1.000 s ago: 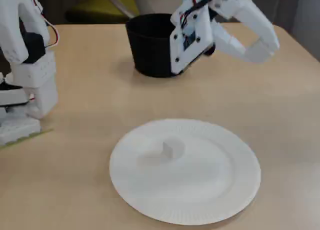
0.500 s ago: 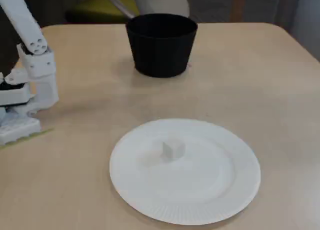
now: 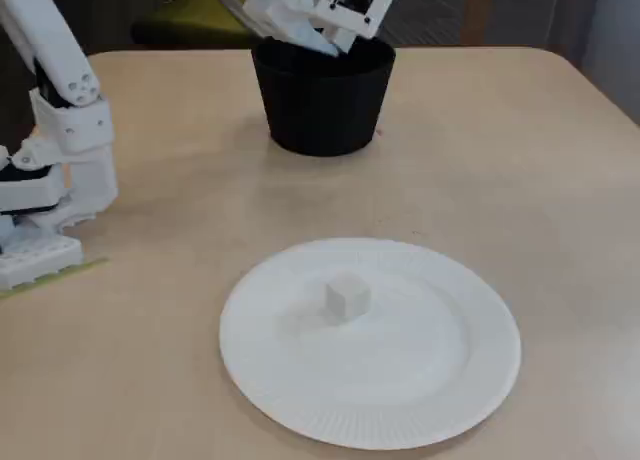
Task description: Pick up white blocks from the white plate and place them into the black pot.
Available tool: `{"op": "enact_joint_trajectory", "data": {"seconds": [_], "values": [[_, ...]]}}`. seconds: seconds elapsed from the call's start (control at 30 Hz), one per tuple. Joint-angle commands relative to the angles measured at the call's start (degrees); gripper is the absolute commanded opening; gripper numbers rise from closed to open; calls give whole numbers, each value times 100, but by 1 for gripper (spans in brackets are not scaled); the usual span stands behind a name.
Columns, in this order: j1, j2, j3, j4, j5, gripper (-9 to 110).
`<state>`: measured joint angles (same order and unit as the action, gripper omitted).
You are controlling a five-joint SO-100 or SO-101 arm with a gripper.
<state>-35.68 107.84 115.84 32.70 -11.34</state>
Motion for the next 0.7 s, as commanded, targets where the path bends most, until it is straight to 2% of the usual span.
{"op": "enact_joint_trajectory", "data": {"seconds": [0.0,0.03,0.1,0.13,0.23,0.27,0.47,0.67], "values": [[-88,281,-9,-105,-44,-2],[-88,316,-9,-114,-88,1],[-88,448,35,-53,-193,21],[-79,536,62,-35,-246,26],[35,791,79,149,-299,30],[79,870,79,202,-308,29],[571,1468,44,396,-158,-2],[2241,2065,-62,1512,299,-2]]}}
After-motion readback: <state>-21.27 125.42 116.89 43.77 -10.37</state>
